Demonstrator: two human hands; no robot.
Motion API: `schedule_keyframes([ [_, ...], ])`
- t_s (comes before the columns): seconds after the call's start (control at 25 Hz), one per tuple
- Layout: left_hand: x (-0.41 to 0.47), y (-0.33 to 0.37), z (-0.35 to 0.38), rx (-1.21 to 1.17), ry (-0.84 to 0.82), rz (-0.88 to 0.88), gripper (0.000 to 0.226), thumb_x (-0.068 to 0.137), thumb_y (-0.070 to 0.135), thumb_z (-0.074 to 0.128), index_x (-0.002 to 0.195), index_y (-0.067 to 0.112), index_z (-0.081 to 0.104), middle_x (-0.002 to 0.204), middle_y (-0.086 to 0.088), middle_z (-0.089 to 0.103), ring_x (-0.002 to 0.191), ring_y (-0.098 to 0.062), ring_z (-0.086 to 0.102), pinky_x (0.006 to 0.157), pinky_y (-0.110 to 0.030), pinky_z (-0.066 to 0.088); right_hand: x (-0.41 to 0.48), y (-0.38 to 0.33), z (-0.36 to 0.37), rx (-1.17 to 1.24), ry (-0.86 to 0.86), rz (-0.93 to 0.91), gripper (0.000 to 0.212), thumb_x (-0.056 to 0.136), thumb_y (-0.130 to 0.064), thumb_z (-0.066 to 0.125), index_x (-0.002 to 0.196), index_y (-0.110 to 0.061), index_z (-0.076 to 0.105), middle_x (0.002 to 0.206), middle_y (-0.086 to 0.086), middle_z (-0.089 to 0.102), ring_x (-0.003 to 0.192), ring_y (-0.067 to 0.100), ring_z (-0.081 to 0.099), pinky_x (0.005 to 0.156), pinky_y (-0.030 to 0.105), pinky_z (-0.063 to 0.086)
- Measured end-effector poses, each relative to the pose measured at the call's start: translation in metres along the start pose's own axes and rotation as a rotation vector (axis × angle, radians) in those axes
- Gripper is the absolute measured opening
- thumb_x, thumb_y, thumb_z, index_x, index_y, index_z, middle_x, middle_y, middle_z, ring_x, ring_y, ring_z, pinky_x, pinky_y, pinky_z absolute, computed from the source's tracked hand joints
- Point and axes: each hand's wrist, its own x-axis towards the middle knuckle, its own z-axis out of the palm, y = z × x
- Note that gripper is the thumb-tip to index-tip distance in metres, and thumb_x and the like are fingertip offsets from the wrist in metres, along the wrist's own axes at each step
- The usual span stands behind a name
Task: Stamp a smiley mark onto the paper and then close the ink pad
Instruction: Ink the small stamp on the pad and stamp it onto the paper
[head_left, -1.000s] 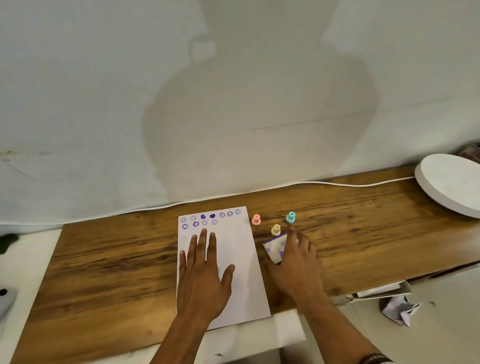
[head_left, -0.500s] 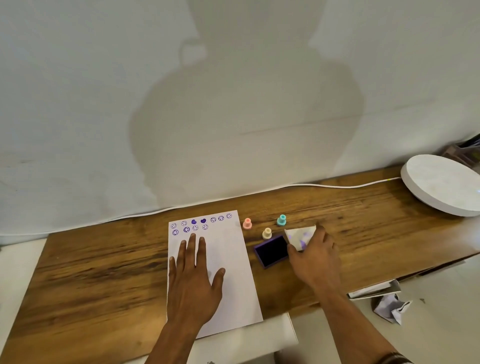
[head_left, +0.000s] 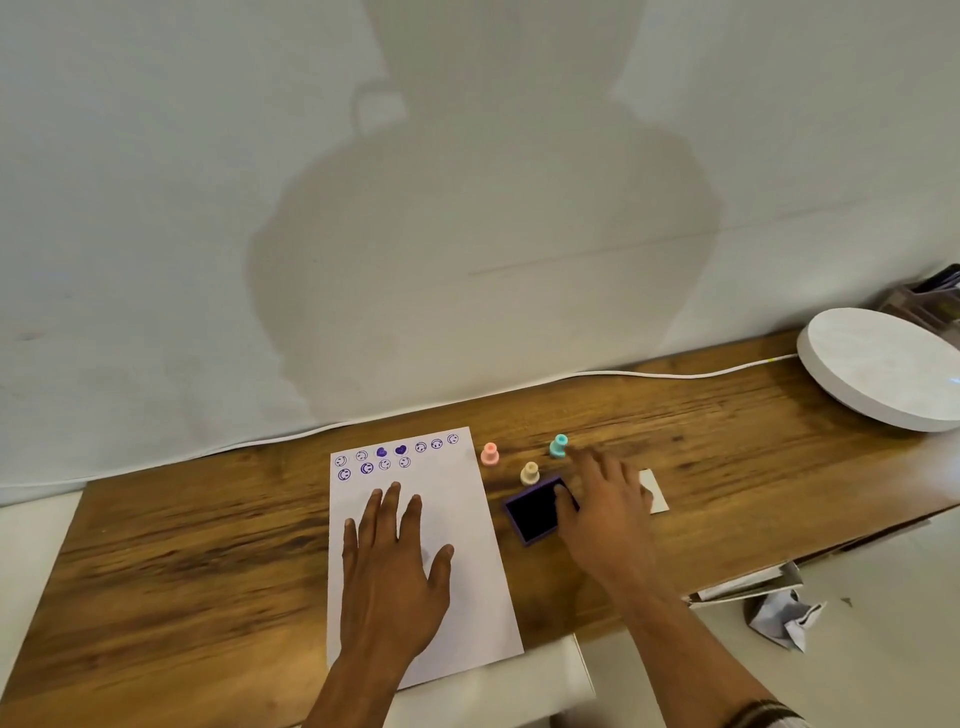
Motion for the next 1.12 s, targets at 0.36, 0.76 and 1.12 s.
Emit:
schedule_keyframes([
  [0.36, -0.003, -0.001, 0.002, -0.017, 0.010, -0.012, 0.066, 0.089, 0.065, 0.046, 0.147, 0.033, 0.050, 0.166, 0.005, 0.035, 0.157, -0.020, 0.023, 0.131, -0.047, 0.006, 0.022, -0.029, 0.041, -0.035, -0.093, -0.058, 0.042, 0.098, -0.029, 0.067, 0.140, -0.029, 0.060, 0.145, -0.001, 0.063, 0.138, 0.026, 0.047, 0.115, 0.047, 0.040],
  [0.76, -0.007, 0.005, 0.003, -0.047, -0.022, -0.050, 0.068, 0.088, 0.070, 0.038, 0.148, 0.038, 0.044, 0.167, 0.012, 0.030, 0.157, -0.015, 0.019, 0.130, -0.042, -0.001, 0.036, -0.064, 0.057, -0.150, -0.088, -0.221, 0.045, 0.101, -0.044, 0.058, 0.145, -0.035, 0.053, 0.150, -0.005, 0.058, 0.142, 0.027, 0.044, 0.118, 0.060, 0.028],
  [1.12, 0.002, 0.023, -0.024, -0.829, -0.033, -0.197, 0.059, 0.086, 0.031, 0.077, 0.140, 0.041, 0.055, 0.135, 0.019, 0.062, 0.104, 0.001, 0.067, 0.084, -0.008, 0.052, -0.004, -0.082, 0.017, 0.708, -0.298, 0.022, 0.019, 0.086, -0.034, 0.082, 0.100, -0.041, 0.071, 0.097, -0.027, 0.074, 0.093, 0.001, 0.071, 0.074, 0.016, 0.053],
])
